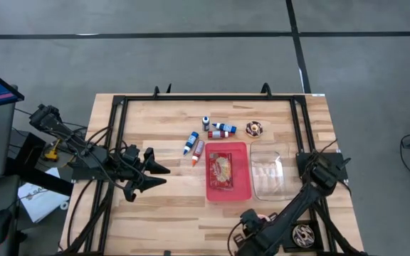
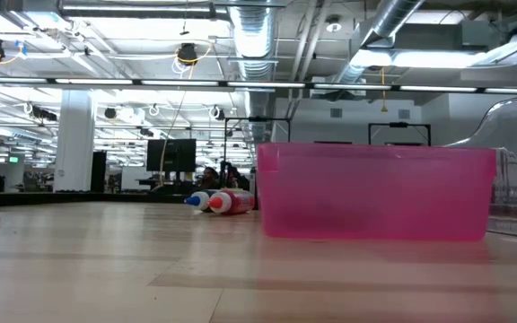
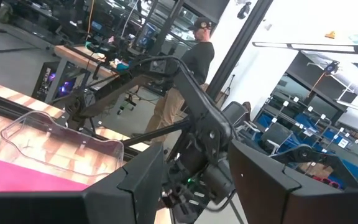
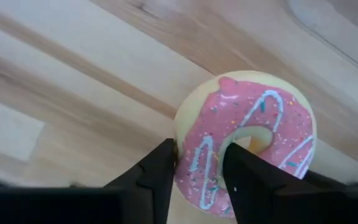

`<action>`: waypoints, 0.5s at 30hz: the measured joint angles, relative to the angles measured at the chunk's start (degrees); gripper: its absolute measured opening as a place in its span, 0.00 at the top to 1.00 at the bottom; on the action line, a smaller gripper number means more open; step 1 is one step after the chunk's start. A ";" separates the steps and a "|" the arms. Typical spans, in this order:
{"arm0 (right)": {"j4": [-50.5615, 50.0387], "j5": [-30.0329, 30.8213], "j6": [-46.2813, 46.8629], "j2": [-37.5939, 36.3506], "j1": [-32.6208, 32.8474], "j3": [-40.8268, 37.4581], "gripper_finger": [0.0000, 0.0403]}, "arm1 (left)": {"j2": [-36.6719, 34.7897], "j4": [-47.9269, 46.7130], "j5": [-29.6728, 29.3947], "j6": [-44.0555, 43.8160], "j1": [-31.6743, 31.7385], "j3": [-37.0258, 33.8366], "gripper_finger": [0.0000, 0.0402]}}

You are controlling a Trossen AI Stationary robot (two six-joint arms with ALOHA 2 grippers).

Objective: Pick & Place Food Item
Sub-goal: Put the pink donut into the black bin

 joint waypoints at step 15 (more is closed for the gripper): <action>-8.38 -6.27 16.67 -5.63 8.08 0.04 0.72 | 0.00 -0.07 -0.01 1.82 0.11 0.00 0.56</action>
